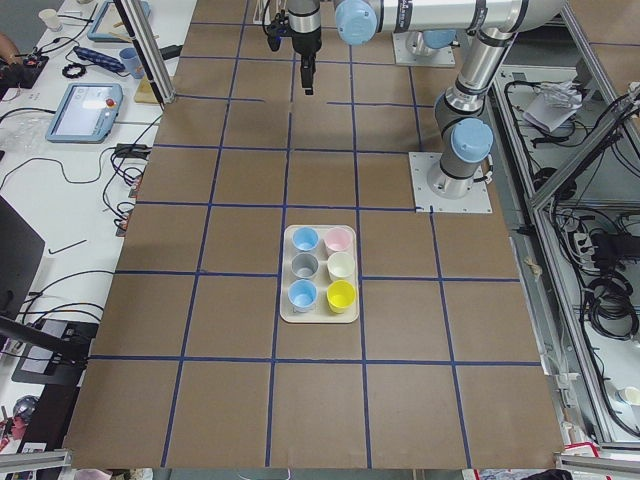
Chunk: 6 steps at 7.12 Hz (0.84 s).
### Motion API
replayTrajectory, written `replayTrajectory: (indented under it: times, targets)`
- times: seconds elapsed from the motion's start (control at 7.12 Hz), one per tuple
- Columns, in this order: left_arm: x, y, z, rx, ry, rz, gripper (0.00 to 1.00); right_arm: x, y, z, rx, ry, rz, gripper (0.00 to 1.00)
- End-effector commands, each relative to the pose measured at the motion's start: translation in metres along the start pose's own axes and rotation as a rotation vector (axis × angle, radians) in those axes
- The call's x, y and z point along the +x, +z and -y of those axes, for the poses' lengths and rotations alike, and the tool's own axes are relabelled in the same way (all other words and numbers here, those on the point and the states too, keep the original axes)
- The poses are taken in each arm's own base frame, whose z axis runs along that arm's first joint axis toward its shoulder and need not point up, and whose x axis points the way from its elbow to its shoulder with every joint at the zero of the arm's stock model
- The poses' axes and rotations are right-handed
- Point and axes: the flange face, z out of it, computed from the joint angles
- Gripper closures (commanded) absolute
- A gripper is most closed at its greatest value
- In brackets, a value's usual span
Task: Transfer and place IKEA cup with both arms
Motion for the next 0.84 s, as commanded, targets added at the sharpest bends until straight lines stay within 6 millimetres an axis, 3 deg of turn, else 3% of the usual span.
replayTrajectory:
  times: [0.0, 0.7]
  targets:
    - [-0.0009, 0.0017, -0.0011, 0.008, -0.001, 0.004, 0.00, 0.0000, -0.0001, 0.0001, 0.001, 0.000, 0.000, 0.00]
    - [-0.0006, 0.0081, 0.0033, -0.006, -0.004, -0.009, 0.00, 0.0000, 0.0001, -0.0001, -0.001, 0.000, 0.000, 0.00]
